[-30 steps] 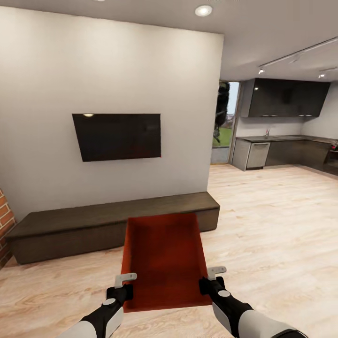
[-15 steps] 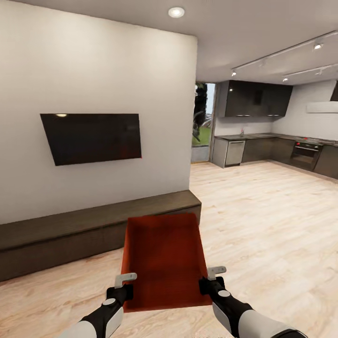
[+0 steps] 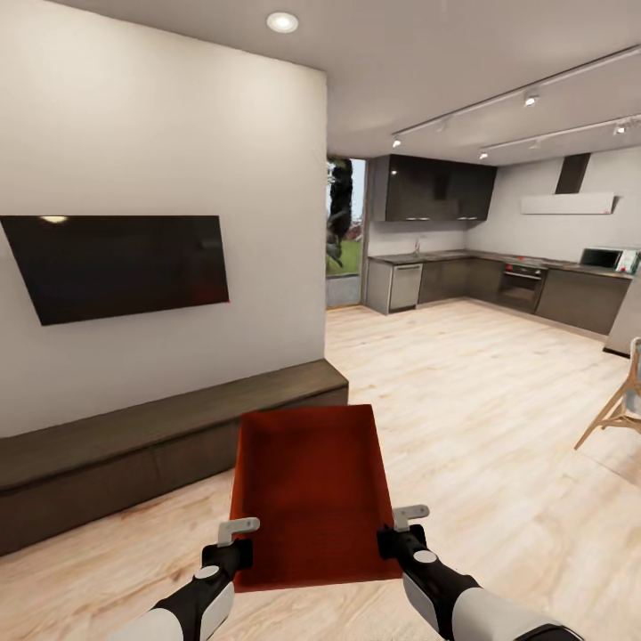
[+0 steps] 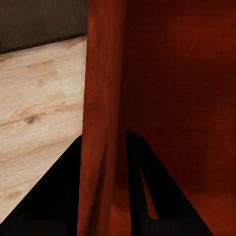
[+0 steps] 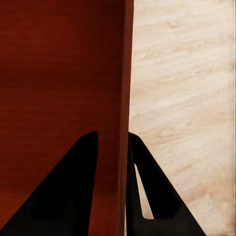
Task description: Move the two storage containers from the living room to the garage. In the garage, place one container on the floor and stack the other container on top of it (either order is fine).
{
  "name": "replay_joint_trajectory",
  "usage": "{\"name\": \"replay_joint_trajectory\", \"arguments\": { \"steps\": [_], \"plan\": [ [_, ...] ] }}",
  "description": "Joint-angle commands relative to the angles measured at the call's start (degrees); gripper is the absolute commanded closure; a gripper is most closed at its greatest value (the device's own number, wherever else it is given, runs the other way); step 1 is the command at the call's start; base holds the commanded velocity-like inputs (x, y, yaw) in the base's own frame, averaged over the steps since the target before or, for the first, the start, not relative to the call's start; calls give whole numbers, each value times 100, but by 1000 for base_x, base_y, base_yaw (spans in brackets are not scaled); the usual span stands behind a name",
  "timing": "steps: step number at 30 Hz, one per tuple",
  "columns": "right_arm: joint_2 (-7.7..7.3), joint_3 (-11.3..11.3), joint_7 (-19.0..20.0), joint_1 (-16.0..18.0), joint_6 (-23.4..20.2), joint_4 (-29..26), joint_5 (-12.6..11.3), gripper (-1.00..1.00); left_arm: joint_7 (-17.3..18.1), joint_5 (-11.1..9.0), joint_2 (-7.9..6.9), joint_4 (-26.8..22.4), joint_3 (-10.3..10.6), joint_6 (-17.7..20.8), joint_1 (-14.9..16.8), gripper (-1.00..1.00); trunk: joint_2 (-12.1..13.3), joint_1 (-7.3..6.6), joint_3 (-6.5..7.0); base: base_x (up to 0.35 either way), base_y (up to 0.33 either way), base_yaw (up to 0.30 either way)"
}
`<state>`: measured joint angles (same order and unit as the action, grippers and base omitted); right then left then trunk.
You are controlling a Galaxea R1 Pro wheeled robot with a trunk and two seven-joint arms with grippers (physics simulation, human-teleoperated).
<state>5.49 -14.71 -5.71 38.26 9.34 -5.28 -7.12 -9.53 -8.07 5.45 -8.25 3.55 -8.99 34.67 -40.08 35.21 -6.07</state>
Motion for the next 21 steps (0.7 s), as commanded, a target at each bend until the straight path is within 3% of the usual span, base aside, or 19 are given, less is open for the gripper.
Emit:
{"name": "replay_joint_trajectory", "arguments": {
  "steps": [1,21],
  "plan": [
    [5,355,9,6,46,-441,0,100,-190,-319,0,15,-373,-26,5,100,-8,1,-10,0,0,-281],
    [5,355,9,6,50,-442,0,100,-190,-323,0,16,-373,-24,5,100,-8,1,-10,0,0,-281]
  ]
}}
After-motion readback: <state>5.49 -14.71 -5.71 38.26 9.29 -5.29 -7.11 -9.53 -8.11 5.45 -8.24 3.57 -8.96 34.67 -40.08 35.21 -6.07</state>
